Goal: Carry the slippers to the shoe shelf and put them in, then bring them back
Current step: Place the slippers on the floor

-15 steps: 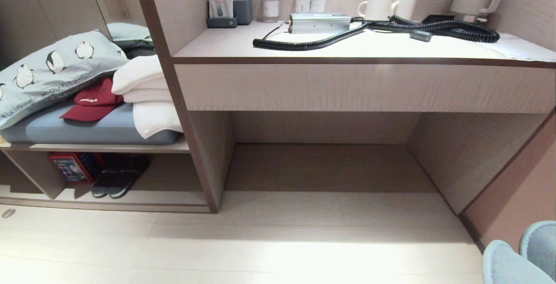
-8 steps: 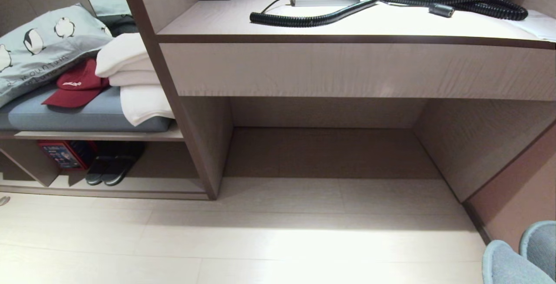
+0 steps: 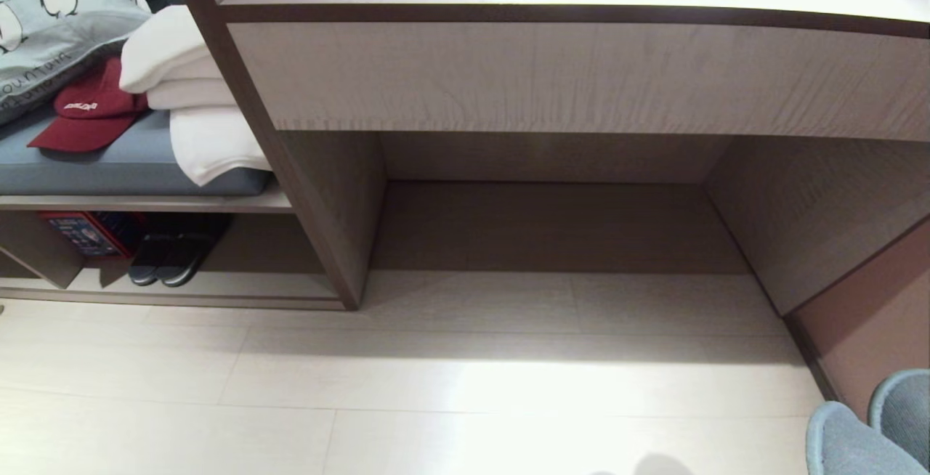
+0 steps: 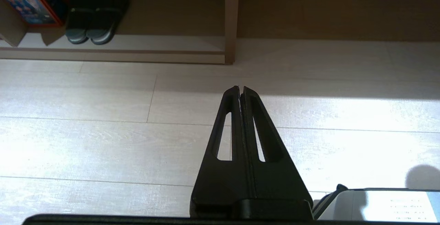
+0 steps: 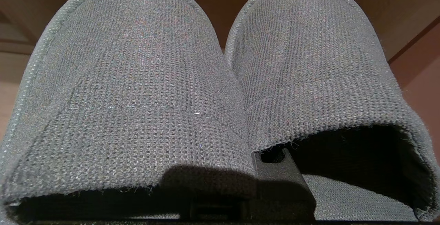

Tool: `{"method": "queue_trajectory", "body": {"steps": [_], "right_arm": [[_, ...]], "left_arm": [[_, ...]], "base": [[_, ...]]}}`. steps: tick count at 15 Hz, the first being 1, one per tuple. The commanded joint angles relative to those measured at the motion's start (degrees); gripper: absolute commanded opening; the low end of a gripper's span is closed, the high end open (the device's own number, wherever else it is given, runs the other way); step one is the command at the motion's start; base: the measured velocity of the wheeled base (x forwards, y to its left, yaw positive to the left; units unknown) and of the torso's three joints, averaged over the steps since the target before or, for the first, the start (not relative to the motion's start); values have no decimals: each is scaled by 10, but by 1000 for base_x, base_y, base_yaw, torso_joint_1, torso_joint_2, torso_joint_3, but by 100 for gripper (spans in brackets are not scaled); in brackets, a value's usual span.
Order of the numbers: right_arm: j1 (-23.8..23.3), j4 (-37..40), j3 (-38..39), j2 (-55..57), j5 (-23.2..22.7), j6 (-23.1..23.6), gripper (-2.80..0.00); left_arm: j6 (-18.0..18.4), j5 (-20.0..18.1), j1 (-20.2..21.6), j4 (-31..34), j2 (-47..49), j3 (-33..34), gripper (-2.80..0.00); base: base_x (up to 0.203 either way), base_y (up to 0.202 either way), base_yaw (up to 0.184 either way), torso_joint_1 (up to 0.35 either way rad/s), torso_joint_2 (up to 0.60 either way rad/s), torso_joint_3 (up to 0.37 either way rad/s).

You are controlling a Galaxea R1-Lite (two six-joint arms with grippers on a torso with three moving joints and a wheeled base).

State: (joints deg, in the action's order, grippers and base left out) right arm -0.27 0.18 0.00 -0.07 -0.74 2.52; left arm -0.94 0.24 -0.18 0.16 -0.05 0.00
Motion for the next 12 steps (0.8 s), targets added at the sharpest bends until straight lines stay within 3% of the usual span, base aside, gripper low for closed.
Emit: {"method": "queue_trajectory", "body": {"steps": [1,12], "right_arm": [[0,0,0,-1,0,0,-280],[0,0,0,-1,0,0,-280]], "left_arm": [[0,0,0,0,0,1,-280],[-1,1,0,0,0,1,-280]], "base": [[0,0,0,5,6,-203],[0,0,0,2,2,-199]]}}
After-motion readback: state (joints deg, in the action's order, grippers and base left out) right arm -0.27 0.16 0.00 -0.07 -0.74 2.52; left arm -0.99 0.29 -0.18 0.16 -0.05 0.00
